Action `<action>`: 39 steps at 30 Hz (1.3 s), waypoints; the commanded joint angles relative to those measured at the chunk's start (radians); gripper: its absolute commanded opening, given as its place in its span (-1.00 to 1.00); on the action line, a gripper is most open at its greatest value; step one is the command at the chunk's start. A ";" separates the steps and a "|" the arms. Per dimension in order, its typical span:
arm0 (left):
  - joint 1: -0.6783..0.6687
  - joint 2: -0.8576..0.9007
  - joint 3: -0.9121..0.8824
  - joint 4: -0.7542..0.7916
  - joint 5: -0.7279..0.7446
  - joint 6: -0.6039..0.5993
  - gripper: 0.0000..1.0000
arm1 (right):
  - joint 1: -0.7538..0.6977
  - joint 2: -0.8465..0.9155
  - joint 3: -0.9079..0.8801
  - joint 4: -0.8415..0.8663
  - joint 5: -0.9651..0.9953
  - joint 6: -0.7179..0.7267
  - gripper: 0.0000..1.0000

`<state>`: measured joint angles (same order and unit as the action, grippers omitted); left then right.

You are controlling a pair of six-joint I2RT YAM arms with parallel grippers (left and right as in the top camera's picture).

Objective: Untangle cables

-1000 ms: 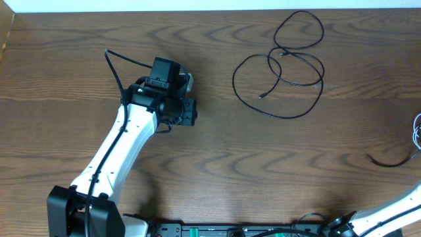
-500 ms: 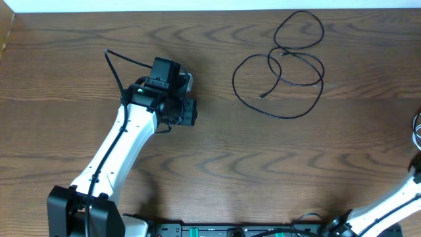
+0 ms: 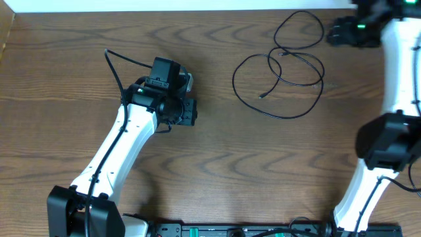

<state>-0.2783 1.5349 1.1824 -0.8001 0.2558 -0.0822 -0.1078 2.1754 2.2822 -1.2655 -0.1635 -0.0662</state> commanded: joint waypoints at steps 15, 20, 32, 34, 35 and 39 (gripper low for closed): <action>0.003 -0.020 -0.005 -0.003 -0.010 -0.009 0.03 | 0.209 0.257 0.003 0.208 0.314 -0.127 0.75; 0.003 -0.020 -0.005 -0.003 -0.010 -0.009 0.02 | 0.207 0.263 0.003 0.264 0.264 -0.251 0.81; 0.003 -0.020 -0.005 -0.003 -0.010 -0.009 0.02 | 0.178 0.266 -0.070 0.312 0.053 -0.539 0.90; 0.003 -0.020 -0.005 -0.003 -0.010 -0.009 0.02 | 0.172 0.266 -0.106 0.337 0.051 -0.564 0.91; 0.003 -0.020 -0.005 -0.003 -0.010 -0.009 0.03 | 0.171 0.266 -0.121 0.347 0.051 -0.576 0.91; 0.003 -0.020 -0.005 -0.003 -0.010 -0.009 0.03 | 0.174 0.266 -0.183 0.400 0.048 -0.658 0.93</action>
<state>-0.2783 1.5349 1.1824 -0.8013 0.2558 -0.0822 0.0647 2.4420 2.1326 -0.9043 -0.0940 -0.6361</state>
